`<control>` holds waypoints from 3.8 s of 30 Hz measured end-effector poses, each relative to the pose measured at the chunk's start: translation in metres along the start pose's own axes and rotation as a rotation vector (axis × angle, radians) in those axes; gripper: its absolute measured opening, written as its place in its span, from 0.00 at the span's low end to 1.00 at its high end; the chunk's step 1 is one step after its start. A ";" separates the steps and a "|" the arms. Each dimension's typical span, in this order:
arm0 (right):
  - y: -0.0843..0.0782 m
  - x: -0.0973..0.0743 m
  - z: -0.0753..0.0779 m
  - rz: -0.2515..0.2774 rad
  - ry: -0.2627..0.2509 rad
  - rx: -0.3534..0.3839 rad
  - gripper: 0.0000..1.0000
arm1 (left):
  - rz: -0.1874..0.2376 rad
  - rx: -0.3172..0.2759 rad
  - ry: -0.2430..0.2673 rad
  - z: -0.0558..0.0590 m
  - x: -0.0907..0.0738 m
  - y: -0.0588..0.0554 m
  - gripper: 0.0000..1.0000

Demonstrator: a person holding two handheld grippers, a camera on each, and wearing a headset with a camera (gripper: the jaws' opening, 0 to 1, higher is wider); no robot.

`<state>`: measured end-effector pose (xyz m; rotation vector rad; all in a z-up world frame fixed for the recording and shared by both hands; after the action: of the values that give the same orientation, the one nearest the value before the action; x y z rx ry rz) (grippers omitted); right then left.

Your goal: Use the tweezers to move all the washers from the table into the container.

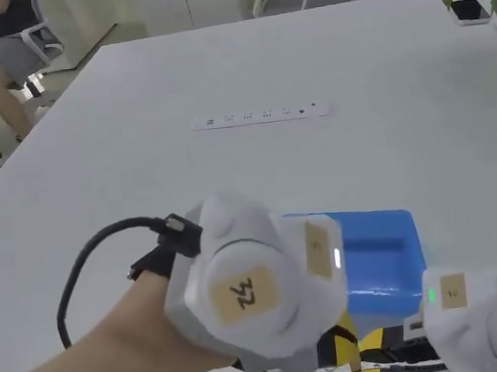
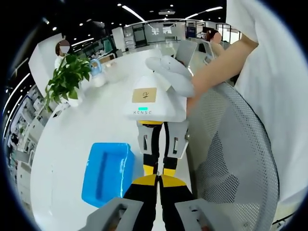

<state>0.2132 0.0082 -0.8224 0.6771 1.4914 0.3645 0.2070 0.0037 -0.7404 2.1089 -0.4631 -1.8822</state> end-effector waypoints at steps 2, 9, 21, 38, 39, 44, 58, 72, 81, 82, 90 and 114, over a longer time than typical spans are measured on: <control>0.000 0.000 0.000 0.003 0.000 0.004 0.08 | -0.007 0.003 -0.008 -0.001 0.000 0.001 0.00; -0.002 0.000 0.002 0.007 0.002 0.028 0.08 | -0.015 0.007 -0.024 -0.006 0.002 0.004 0.00; 0.015 -0.013 0.001 0.075 0.010 0.051 0.05 | -0.021 -0.037 -0.063 -0.007 0.004 0.004 0.00; 0.007 -0.017 0.011 0.089 0.009 0.197 0.02 | 0.340 -0.661 0.215 -0.019 -0.027 -0.040 0.24; 0.007 -0.017 0.011 0.095 0.008 0.206 0.02 | 0.347 -0.685 0.243 -0.018 -0.029 -0.046 0.27; 0.006 -0.020 0.009 0.112 0.029 0.244 0.02 | 0.382 -0.854 0.378 -0.012 -0.037 -0.075 0.54; 0.013 -0.048 0.019 0.168 0.002 0.305 0.03 | 0.727 -1.004 0.623 -0.025 -0.073 -0.081 0.97; 0.009 -0.073 0.041 0.163 -0.077 0.338 0.03 | 0.676 -0.940 0.750 -0.027 -0.075 -0.086 0.95; 0.022 -0.095 0.055 0.187 -0.168 0.363 0.03 | 0.690 -0.951 0.736 -0.027 -0.076 -0.086 0.93; 0.024 -0.096 0.057 0.193 -0.171 0.366 0.03 | 0.686 -0.953 0.733 -0.026 -0.075 -0.087 0.93; 0.032 -0.100 0.082 0.212 -0.227 0.390 0.03 | 0.667 -0.941 0.709 -0.024 -0.070 -0.085 0.92; 0.000 -0.050 0.129 0.093 -0.261 0.440 0.03 | 0.691 -0.952 0.684 -0.025 -0.070 -0.085 0.92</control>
<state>0.3359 -0.0466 -0.7895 1.1017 1.2995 0.0099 0.2290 0.1100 -0.7093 1.4796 -0.0610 -0.6753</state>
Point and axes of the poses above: the centre of the closed fingertips' face, and the gripper's own axes: x roughly forward along the fingers, z roughly to its right, y roughly out of its top, the point moved 1 cm from there along -x, roughly backward along the fingers, and after that the axes turned 12 degrees about -z, right-handed, at the moved point
